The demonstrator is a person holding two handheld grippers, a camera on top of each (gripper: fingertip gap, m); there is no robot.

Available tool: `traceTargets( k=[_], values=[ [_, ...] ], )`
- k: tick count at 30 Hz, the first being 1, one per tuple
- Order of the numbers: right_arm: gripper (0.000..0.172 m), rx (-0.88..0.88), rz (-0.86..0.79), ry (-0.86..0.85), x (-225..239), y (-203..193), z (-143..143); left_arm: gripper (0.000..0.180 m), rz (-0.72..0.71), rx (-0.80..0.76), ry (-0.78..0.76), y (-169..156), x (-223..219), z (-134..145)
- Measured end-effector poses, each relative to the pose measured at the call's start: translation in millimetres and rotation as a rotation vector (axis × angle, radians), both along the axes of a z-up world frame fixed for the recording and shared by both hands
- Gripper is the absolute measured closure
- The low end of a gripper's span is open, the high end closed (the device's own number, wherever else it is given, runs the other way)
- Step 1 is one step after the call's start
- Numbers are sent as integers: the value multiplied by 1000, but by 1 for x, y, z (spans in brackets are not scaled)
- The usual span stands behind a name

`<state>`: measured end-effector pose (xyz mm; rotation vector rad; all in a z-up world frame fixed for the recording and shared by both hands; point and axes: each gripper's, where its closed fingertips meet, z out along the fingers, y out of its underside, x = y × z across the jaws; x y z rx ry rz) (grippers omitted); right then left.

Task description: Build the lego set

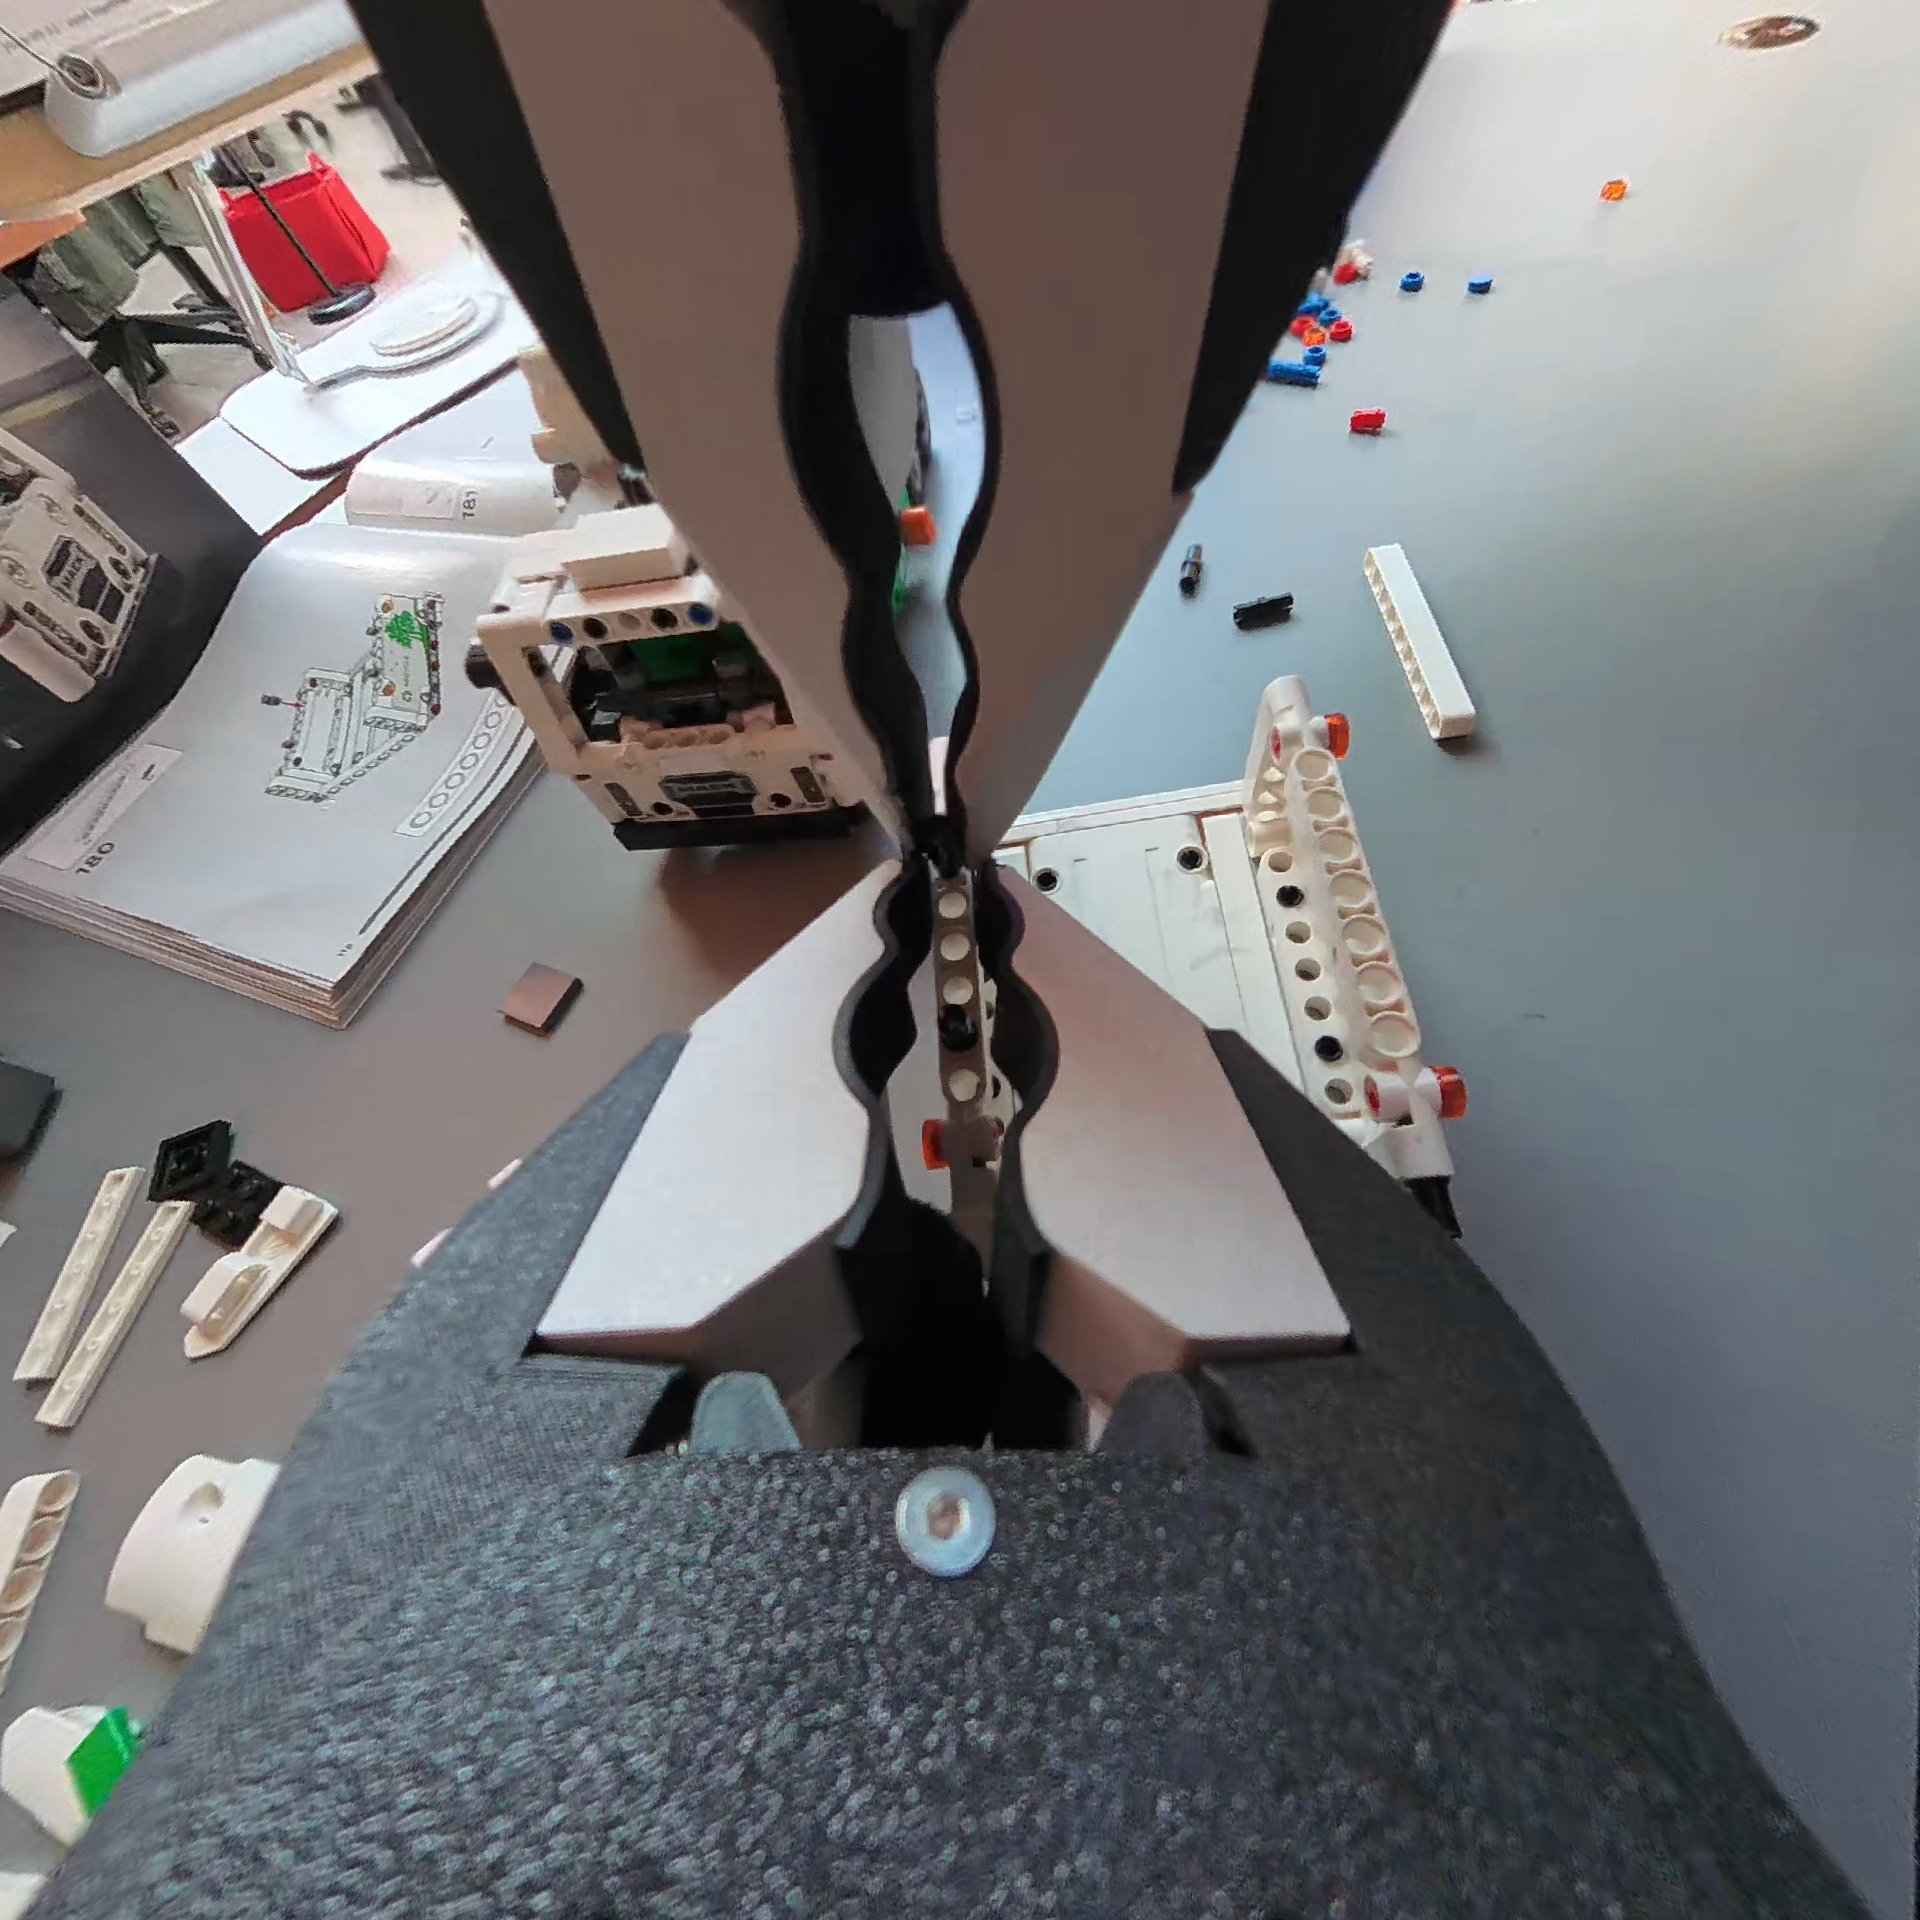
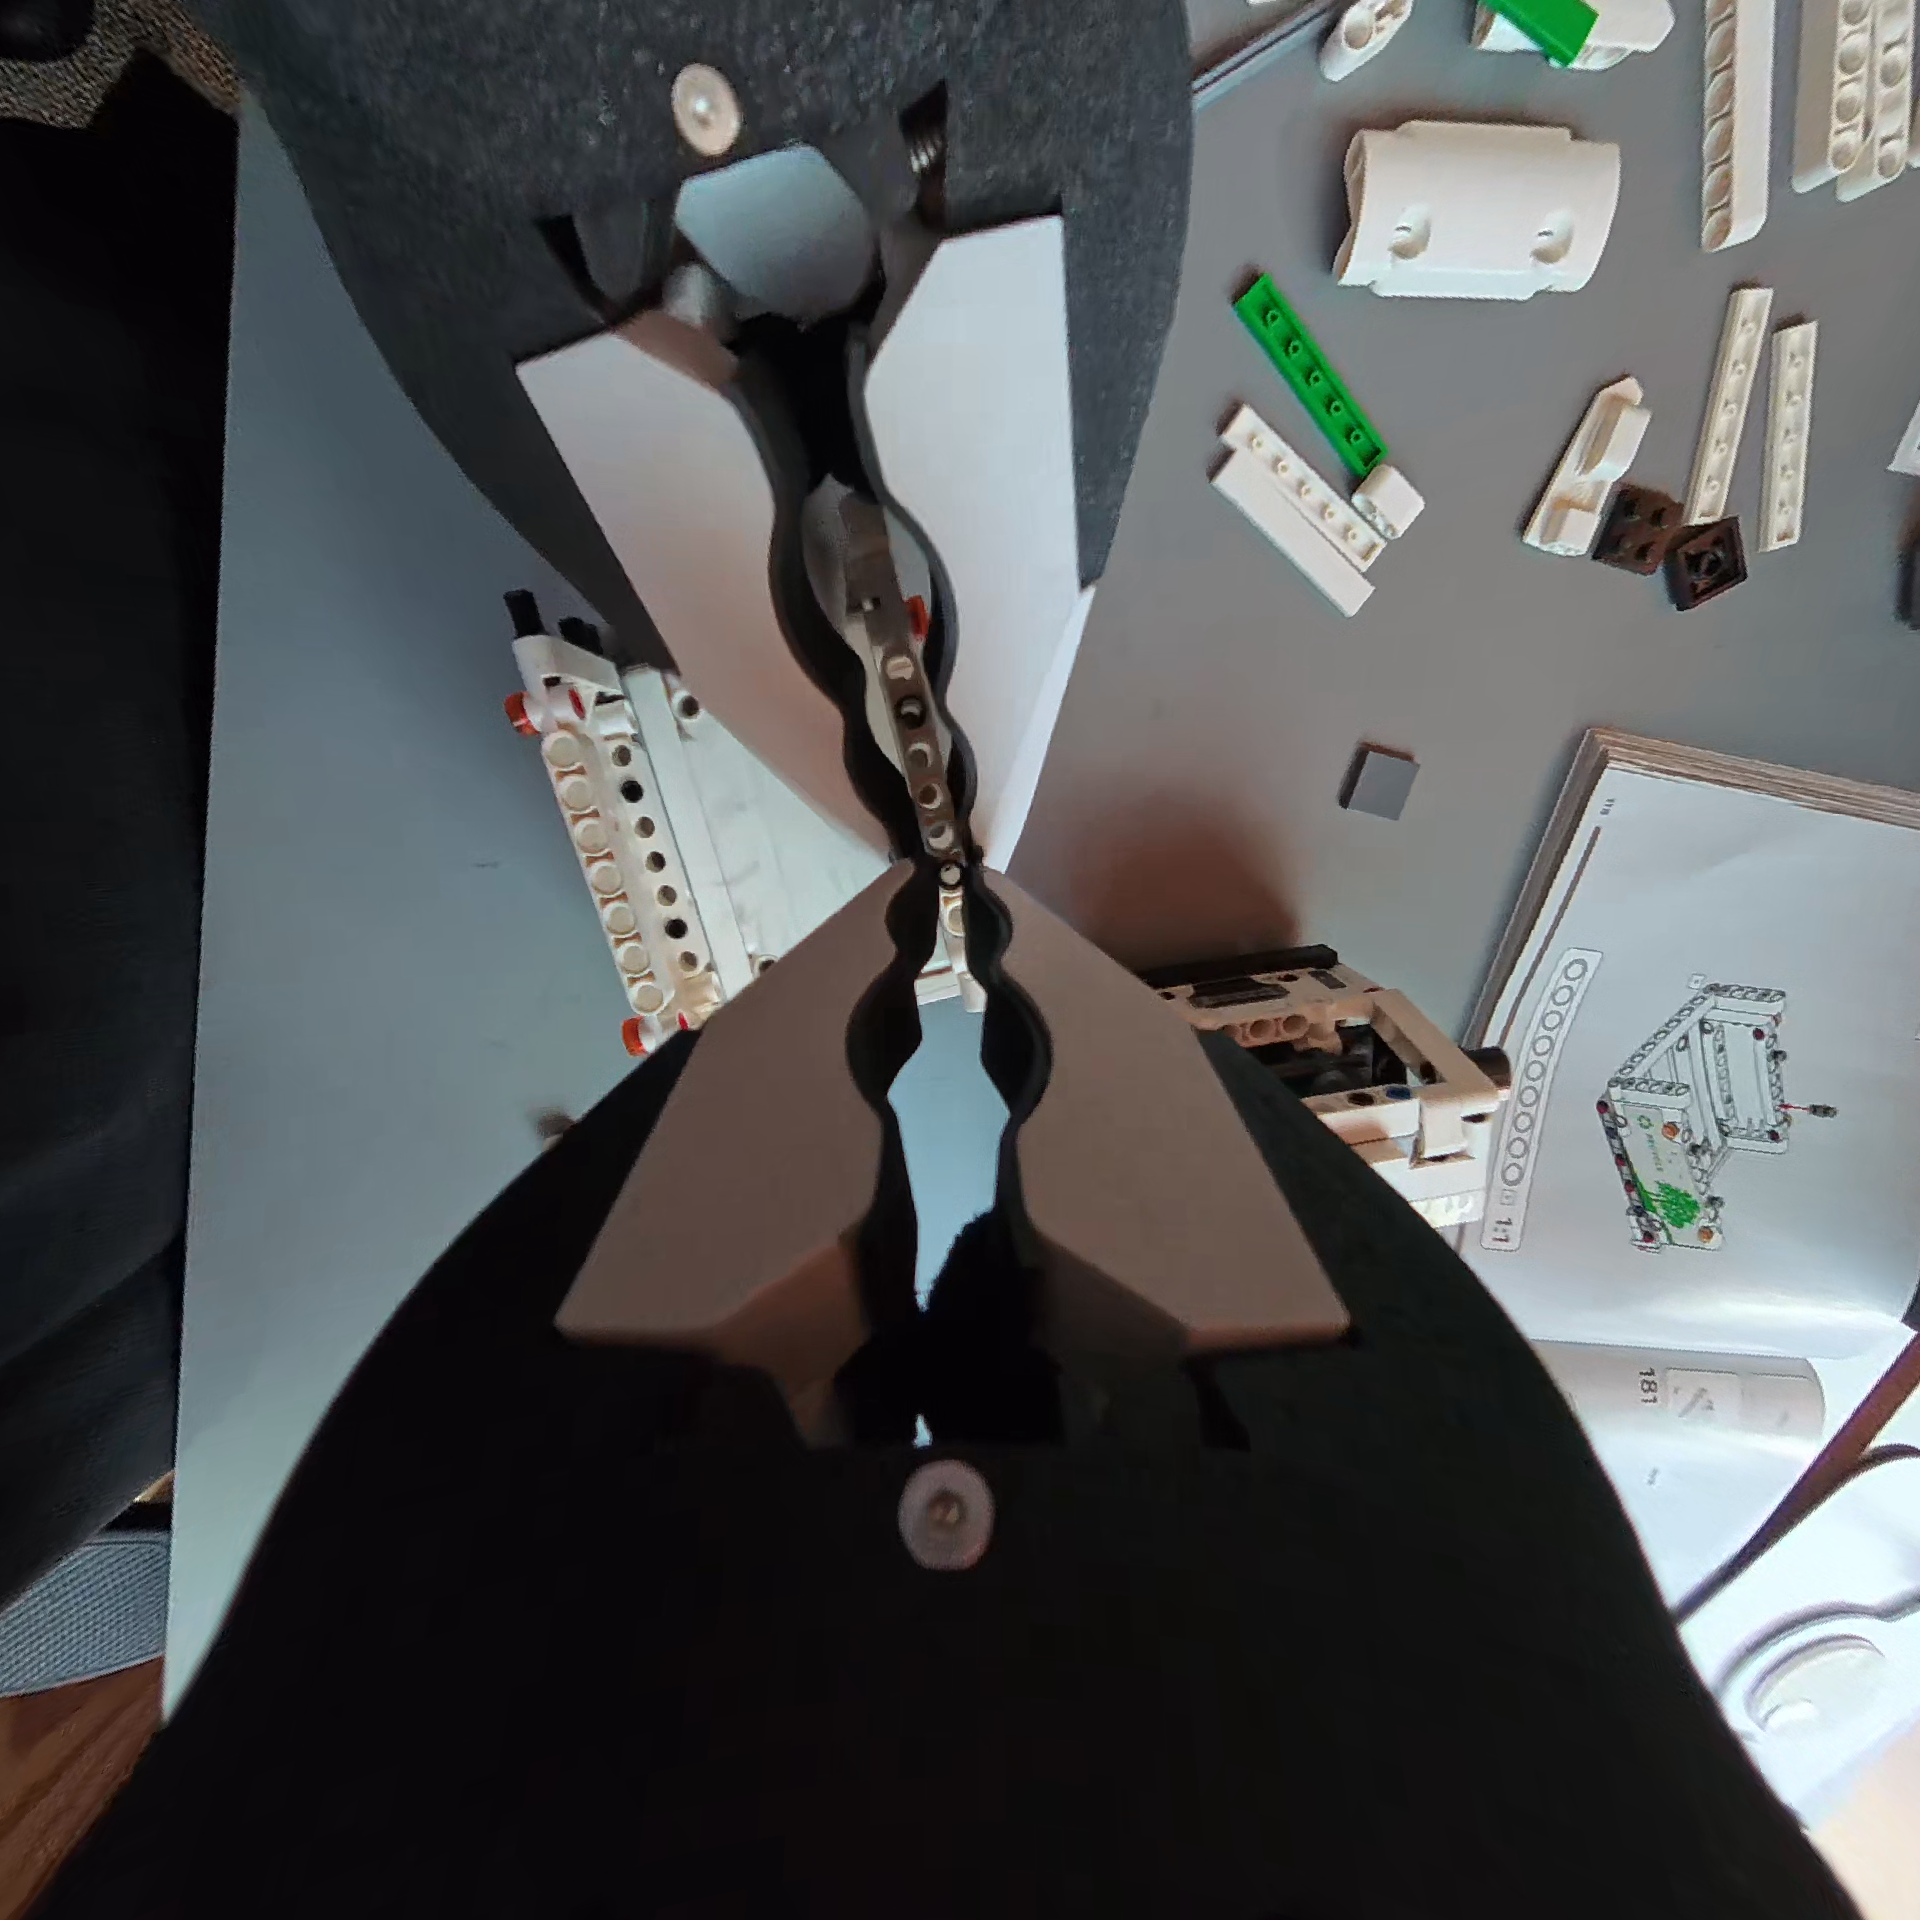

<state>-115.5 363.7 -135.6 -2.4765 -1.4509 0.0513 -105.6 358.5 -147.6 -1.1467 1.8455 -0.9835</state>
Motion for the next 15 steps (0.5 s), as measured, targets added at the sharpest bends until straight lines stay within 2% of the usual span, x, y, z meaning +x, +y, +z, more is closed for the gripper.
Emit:
traceTargets(
  k=[8,15],
  values=[
    [169,23,5,31,1,-1,0,173,7,42,44,3,-4,-9],
    [169,27,11,40,0,0,1,174,-8,16,32,2,-4,-6]
  ],
)
